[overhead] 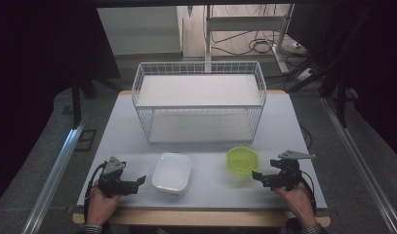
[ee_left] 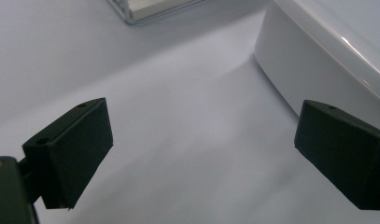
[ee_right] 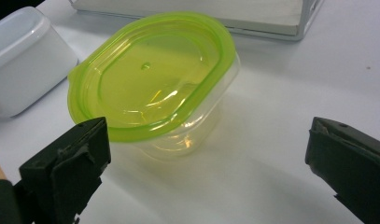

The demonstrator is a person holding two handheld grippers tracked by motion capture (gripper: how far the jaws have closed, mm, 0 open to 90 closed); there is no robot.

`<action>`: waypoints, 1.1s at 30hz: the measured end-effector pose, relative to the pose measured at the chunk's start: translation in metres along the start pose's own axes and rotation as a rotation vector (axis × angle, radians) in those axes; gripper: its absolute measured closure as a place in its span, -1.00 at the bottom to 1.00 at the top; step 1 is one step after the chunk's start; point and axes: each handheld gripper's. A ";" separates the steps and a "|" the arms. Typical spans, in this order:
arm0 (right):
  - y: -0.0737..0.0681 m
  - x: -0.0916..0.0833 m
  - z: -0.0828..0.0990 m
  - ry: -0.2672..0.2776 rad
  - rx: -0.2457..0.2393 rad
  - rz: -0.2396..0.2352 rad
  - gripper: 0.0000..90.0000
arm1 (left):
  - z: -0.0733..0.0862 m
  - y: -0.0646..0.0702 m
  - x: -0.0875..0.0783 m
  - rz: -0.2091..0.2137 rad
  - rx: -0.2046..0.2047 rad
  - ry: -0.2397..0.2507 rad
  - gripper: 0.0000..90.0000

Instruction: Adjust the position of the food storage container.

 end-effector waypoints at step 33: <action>-0.013 -0.012 -0.012 0.037 -0.048 0.035 -0.43 | -0.023 0.013 -0.018 -0.003 -0.015 0.073 -0.54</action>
Point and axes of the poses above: each handheld gripper's, and its own axes: x roughly forward along the jaws, z roughly out of its underside, y roughly to its right, and after that the axes turned 9 degrees about y, right-handed
